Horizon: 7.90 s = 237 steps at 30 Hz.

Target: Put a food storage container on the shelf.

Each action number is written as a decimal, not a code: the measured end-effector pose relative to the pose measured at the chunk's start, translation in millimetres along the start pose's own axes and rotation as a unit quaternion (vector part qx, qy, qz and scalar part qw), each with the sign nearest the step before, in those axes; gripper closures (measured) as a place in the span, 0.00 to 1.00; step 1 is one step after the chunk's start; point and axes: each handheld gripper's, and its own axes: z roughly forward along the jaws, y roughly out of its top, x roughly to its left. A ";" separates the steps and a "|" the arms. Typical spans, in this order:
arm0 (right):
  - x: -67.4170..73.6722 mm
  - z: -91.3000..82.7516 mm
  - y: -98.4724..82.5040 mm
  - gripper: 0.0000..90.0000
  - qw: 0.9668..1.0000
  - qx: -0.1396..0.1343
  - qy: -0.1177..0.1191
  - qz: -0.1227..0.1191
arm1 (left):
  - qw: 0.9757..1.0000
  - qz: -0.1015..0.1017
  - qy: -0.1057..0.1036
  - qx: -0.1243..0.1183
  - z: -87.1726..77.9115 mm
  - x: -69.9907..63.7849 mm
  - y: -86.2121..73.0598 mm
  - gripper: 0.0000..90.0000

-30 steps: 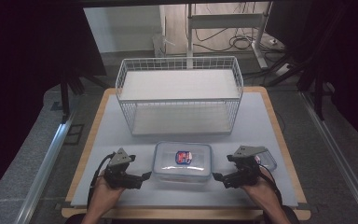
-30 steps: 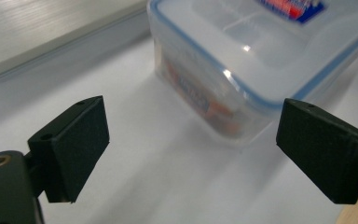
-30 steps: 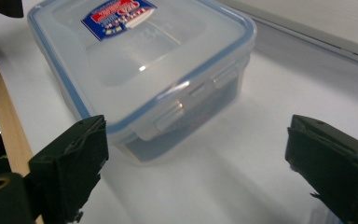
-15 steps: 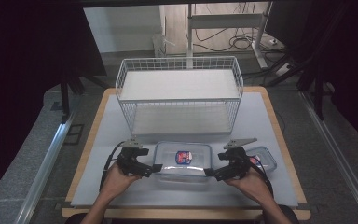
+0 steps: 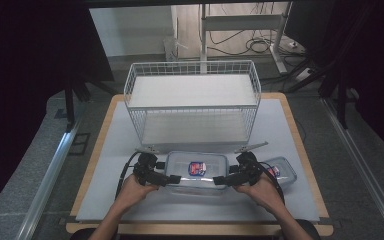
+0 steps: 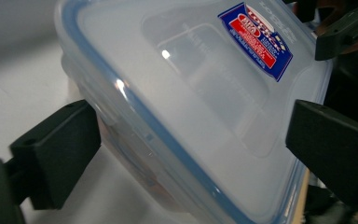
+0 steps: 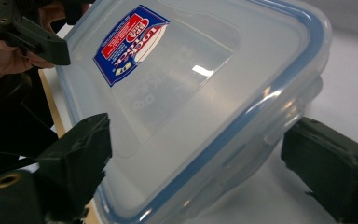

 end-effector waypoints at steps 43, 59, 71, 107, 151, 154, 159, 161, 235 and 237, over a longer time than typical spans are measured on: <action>8.7 -24.7 -28.3 0.54 0.995 -0.079 0.044 0.052 | 0.992 -0.083 -0.043 -0.090 -37.8 -12.2 -46.7 0.56; 14.7 -26.5 -26.6 0.58 0.994 -0.100 0.027 0.043 | 0.992 -0.085 -0.012 -0.097 -40.5 -17.2 -37.9 0.58; 23.5 -38.6 -6.6 0.56 0.993 -0.118 0.014 0.004 | 0.992 -0.048 0.008 -0.115 -56.0 -26.2 -17.0 0.58; 39.3 -91.6 92.1 0.55 0.984 -0.170 0.001 -0.046 | 0.988 0.003 0.035 -0.152 -113.0 -38.6 89.7 0.58; 21.2 -118.1 208.5 0.55 0.980 -0.196 -0.011 -0.016 | 0.985 -0.026 0.011 -0.169 -138.1 11.1 197.3 0.58; 16.8 -114.3 212.9 0.55 0.981 -0.195 -0.010 -0.011 | 0.985 -0.031 0.013 -0.169 -137.6 15.1 199.4 0.58; 12.4 -109.8 216.6 0.55 0.982 -0.191 -0.009 -0.005 | 0.985 -0.043 0.014 -0.168 -134.2 22.2 199.0 0.57; 10.3 -108.0 217.7 0.55 0.982 -0.188 -0.010 -0.002 | 0.985 -0.047 0.015 -0.167 -132.9 24.3 198.3 0.57; 15.8 -67.3 171.8 1.00 0.971 -0.191 -0.096 -0.102 | 0.978 0.058 0.111 -0.166 -97.0 7.8 157.7 0.77; 15.3 -66.6 172.8 1.00 0.971 -0.193 -0.101 -0.103 | 0.978 0.058 0.111 -0.166 -96.1 7.2 155.7 0.76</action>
